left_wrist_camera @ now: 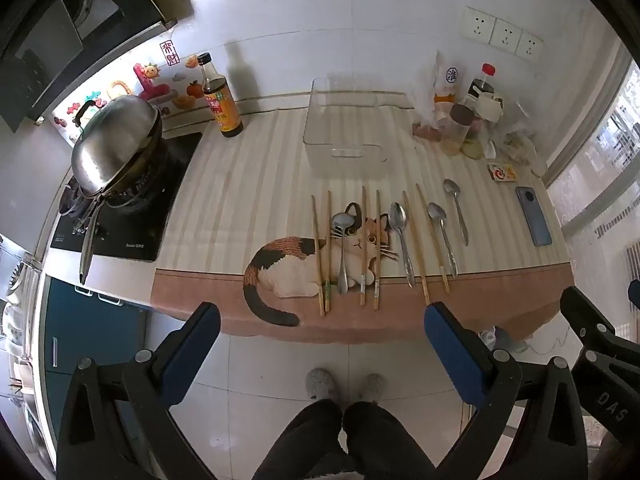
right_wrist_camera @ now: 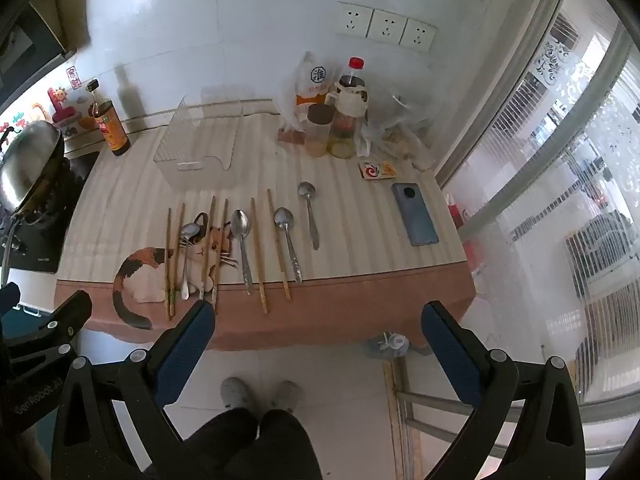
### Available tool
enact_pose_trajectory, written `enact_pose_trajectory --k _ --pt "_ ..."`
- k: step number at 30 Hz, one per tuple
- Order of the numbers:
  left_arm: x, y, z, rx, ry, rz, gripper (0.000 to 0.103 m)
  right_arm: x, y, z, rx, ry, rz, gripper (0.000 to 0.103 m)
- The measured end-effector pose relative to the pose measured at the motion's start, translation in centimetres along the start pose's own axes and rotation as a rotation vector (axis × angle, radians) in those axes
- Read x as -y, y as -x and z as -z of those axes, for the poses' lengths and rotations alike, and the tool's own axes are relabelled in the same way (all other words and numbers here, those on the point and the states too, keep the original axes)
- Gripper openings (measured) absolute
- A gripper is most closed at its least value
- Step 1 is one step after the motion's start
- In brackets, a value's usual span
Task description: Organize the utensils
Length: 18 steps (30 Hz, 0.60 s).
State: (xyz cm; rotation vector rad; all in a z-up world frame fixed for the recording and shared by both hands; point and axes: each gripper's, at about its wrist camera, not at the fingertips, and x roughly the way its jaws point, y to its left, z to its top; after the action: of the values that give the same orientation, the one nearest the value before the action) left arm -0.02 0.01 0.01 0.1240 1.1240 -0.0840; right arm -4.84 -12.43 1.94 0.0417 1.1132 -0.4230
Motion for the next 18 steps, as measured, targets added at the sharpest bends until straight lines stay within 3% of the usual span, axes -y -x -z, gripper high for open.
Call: enact_pose_trajectory --k 18 --pt "0.09 0.51 0.1 0.01 -0.004 0.0 0.103 0.86 0.65 0.24 0.007 -0.002 0.004 0.103"
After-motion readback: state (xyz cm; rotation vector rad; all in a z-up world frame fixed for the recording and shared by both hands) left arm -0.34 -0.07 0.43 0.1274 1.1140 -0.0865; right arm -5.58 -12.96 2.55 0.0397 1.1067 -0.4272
